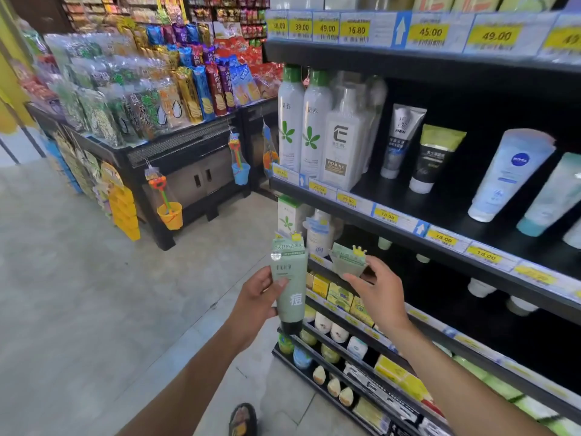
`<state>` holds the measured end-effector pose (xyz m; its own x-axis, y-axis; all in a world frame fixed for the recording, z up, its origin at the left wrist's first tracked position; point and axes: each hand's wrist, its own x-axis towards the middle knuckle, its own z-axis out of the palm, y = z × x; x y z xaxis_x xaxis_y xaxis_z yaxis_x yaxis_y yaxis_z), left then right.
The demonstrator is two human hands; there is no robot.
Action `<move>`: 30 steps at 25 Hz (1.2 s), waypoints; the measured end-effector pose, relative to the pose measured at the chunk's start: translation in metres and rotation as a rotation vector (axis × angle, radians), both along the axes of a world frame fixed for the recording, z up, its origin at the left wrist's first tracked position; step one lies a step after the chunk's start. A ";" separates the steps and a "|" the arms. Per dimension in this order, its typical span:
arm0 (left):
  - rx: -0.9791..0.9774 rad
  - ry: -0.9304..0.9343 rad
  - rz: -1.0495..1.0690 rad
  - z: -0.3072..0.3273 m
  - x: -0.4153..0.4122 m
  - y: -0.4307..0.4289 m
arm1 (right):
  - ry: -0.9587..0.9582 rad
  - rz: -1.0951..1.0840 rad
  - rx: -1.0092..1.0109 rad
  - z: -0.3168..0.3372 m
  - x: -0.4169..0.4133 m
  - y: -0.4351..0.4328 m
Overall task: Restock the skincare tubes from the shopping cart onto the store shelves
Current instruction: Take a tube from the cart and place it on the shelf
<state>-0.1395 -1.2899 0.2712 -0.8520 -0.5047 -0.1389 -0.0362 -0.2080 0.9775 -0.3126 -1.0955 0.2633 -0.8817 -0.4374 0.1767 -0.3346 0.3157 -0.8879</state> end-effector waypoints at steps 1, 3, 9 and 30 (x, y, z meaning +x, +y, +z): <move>-0.002 -0.002 -0.005 0.000 -0.005 -0.005 | 0.035 -0.015 0.025 -0.003 -0.009 -0.005; -0.016 -0.010 -0.023 -0.002 -0.017 -0.018 | 0.055 -0.056 0.038 -0.010 -0.026 -0.018; -0.034 -0.030 -0.062 -0.010 -0.037 -0.050 | 0.049 -0.165 0.140 -0.028 -0.059 -0.041; 0.018 -0.045 -0.099 -0.021 -0.046 -0.064 | 0.230 -0.074 0.957 -0.045 -0.034 -0.043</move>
<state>-0.1859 -1.3541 0.2497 -0.8906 -0.4151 -0.1860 -0.1009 -0.2186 0.9706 -0.3463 -1.1387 0.2180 -0.9009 -0.4309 -0.0521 -0.4180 0.8937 -0.1629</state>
